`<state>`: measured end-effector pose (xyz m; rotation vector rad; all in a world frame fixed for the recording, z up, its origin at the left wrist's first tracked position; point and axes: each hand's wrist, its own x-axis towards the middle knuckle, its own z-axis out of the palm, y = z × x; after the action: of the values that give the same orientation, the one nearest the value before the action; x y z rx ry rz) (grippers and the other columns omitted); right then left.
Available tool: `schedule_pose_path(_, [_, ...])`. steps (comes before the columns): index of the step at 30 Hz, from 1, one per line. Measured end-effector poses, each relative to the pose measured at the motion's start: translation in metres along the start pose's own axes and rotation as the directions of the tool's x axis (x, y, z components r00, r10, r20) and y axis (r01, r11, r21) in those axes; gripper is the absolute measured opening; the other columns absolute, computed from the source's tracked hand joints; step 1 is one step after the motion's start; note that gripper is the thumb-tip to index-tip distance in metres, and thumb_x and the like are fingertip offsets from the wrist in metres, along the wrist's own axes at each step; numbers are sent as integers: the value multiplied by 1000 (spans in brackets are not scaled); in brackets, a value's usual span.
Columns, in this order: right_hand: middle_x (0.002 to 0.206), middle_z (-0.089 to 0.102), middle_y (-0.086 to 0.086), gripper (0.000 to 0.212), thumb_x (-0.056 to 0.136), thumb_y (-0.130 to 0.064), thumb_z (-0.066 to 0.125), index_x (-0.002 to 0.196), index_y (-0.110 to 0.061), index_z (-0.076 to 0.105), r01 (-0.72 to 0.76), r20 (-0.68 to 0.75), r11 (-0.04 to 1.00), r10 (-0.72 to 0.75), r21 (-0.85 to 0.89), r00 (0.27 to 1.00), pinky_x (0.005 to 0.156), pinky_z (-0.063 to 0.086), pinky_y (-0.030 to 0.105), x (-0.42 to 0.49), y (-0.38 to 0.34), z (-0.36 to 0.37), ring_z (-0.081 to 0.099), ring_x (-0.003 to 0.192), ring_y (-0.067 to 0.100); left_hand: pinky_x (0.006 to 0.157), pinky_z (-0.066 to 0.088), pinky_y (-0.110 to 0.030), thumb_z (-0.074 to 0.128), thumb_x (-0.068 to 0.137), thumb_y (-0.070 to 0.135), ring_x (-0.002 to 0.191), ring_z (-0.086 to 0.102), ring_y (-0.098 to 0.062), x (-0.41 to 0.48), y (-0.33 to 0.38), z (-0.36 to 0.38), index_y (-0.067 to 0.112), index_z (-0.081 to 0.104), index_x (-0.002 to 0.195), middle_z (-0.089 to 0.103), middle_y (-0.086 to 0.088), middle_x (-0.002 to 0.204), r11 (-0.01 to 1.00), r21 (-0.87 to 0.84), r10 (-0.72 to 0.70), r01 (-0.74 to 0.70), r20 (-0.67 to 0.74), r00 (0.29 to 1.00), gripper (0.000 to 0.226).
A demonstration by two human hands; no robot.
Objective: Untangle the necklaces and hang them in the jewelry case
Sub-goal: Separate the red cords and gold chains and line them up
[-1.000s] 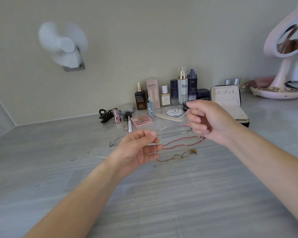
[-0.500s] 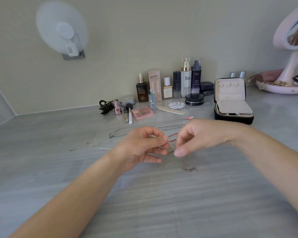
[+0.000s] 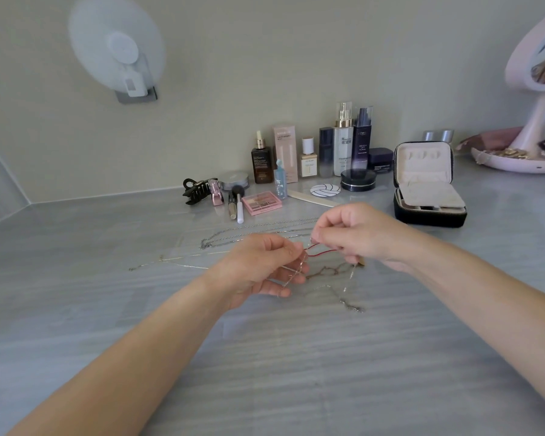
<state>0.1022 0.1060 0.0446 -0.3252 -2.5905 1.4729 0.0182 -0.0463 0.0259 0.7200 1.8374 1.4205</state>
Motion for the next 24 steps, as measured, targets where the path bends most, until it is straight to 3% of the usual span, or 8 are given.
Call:
schedule_pose_path(3, [47, 34, -8, 17, 83, -15, 60, 67, -20, 64, -9, -47, 1000, 9, 7, 999, 45, 24, 21, 1, -1, -2, 27, 43, 8, 49, 49, -18, 64, 82, 12, 63, 65, -7, -1, 0, 1, 12, 65, 84, 70, -1, 75, 999, 42, 0, -1, 28, 1000, 2])
schedule_pose_path(6, [39, 36, -13, 11, 79, -21, 67, 69, -19, 66, -3, -57, 1000, 3, -11, 998, 47, 23, 22, 0, -1, -4, 28, 41, 6, 48, 45, -16, 65, 80, 4, 60, 64, -5, 1, -2, 1, 13, 66, 79, 71, 1, 71, 996, 91, 9, -11, 22, 1000, 9])
schedule_pose_path(16, [26, 24, -10, 7, 77, -17, 68, 73, -11, 68, -30, -101, 999, 27, -34, 995, 43, 14, 20, -3, -5, -13, 17, 29, 8, 43, 37, -15, 64, 82, 9, 57, 61, -4, 1, -1, -3, 11, 69, 83, 71, 3, 67, 998, 51, 25, -24, -19, 1000, 6])
schedule_pose_path(20, [30, 22, -11, 7, 76, -17, 68, 71, -13, 68, -55, -89, 998, 52, -34, 995, 40, 12, 16, -1, -2, -14, 15, 31, 7, 43, 36, -17, 58, 86, 9, 57, 63, -5, 0, 2, -2, 11, 69, 86, 73, 2, 71, 1000, 17, 27, -26, -28, 999, 11])
schedule_pose_path(24, [43, 23, -2, 8, 73, -19, 70, 66, -16, 70, -62, -56, 998, 60, -34, 997, 43, 10, 18, 2, 1, -12, 14, 38, 12, 43, 36, -18, 55, 88, 9, 57, 63, -5, -1, 5, 1, 12, 69, 86, 73, 0, 77, 998, 47, 38, -33, -93, 995, 15])
